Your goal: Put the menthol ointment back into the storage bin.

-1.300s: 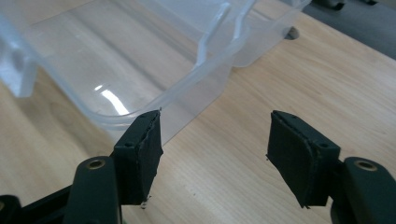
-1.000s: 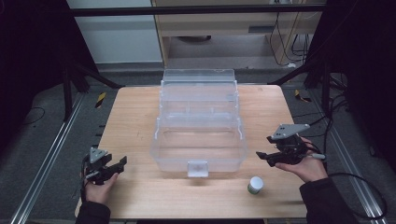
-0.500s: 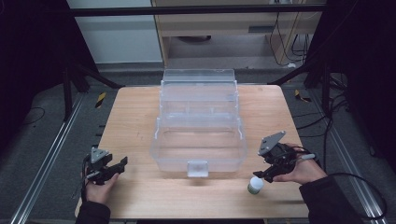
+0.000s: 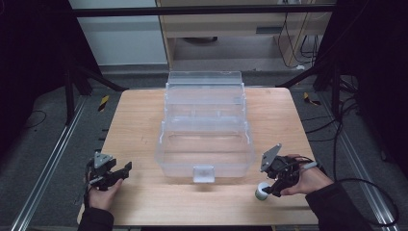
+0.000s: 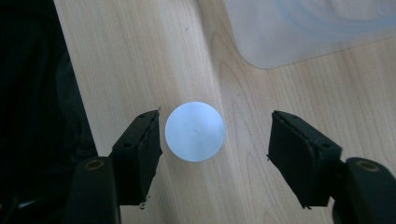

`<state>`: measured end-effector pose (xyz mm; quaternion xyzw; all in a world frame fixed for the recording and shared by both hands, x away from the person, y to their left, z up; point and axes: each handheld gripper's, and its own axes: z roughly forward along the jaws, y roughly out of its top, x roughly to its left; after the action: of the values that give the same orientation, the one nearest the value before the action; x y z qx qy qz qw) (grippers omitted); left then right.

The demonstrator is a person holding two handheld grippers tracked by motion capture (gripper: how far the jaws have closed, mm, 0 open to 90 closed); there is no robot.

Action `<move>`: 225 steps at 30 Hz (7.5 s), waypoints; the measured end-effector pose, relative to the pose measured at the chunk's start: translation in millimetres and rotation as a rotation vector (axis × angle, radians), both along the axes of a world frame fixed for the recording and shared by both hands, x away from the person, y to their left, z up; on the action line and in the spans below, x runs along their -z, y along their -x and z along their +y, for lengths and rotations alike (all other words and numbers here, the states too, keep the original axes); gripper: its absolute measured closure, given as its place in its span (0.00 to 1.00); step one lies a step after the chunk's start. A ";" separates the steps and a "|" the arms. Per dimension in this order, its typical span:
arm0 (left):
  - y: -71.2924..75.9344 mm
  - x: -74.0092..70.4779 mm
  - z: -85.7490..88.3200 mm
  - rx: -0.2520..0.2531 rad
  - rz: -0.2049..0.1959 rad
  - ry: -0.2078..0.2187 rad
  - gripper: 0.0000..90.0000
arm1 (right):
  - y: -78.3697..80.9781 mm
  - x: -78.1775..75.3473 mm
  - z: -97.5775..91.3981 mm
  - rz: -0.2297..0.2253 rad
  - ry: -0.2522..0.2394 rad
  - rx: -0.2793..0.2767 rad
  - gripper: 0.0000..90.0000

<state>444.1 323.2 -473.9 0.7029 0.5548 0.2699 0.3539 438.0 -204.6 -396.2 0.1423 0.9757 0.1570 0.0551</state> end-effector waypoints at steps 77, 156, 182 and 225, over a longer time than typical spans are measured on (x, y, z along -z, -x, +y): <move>-1.6 1.3 -1.0 0.008 0.010 -0.010 0.39 | -28.9 -72.5 22.8 0.015 0.028 0.076 0.56; -3.1 2.2 0.5 0.005 0.013 -0.010 0.40 | -93.3 -18.8 61.3 0.051 0.068 0.008 0.56; -3.3 2.6 1.0 0.004 0.015 -0.010 0.40 | -96.0 1.9 64.3 0.069 0.085 0.004 0.56; -3.4 3.6 -0.2 0.013 0.024 -0.012 0.39 | -56.8 -35.3 27.7 -0.137 -0.247 0.196 0.27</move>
<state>447.5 323.0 -477.4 0.7118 0.5527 0.2624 0.3449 494.8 -176.9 -360.9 0.2314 0.9245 0.2788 0.1189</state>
